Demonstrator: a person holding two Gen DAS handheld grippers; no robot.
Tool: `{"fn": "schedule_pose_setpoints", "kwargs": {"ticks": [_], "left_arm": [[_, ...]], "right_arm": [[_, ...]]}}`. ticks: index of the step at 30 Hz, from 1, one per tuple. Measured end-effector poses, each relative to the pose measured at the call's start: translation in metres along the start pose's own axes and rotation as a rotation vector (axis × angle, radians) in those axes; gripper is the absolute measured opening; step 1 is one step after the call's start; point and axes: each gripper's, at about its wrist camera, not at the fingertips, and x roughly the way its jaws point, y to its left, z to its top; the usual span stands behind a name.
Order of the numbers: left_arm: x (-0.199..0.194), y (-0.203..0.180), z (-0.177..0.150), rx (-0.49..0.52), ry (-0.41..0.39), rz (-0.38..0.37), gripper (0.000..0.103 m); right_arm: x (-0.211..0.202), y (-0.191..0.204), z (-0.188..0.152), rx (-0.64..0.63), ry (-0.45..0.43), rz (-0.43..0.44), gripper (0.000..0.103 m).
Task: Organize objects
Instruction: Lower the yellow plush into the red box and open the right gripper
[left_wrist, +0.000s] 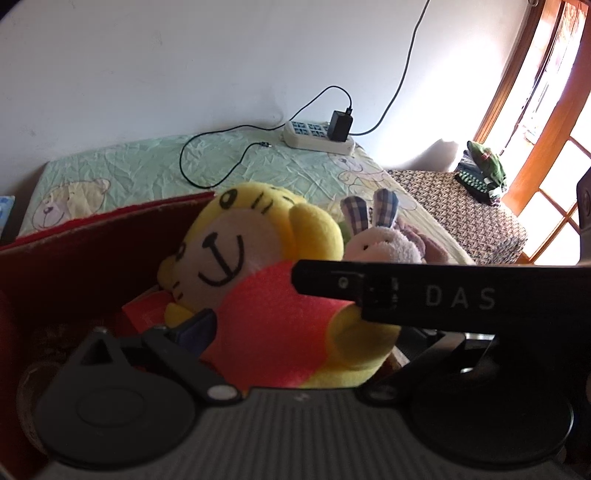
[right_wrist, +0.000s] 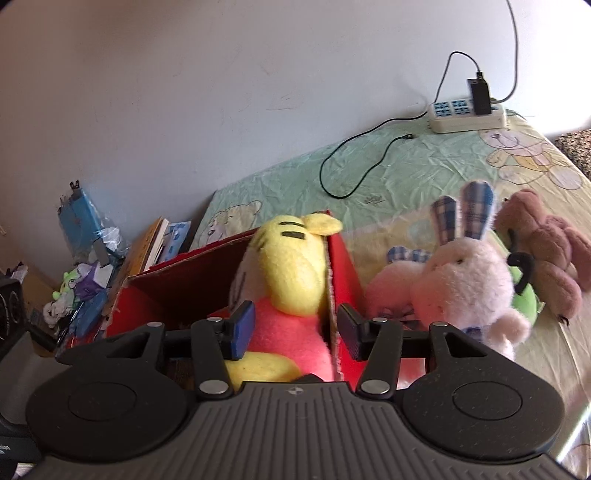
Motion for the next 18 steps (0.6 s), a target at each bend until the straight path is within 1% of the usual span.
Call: {"fn": "schedule_pose_setpoints", "kwargs": {"ticks": [5,13,18], "left_arm": [[-0.002,-0.01,-0.001,0.012,0.011,0.047,0.099],[-0.004,-0.022,-0.005,0.042,0.026,0.136,0.099],[-0.005,-0.025,-0.006,0.043,0.036,0.172,0.099]], "right_arm": [[-0.006,-0.01,-0.005,0.056,0.002,0.008,0.053],[-0.017,-0.007,-0.014,0.038,-0.023,0.004,0.053],[-0.023,-0.01,-0.017,0.047,-0.037,0.001,0.053]]}}
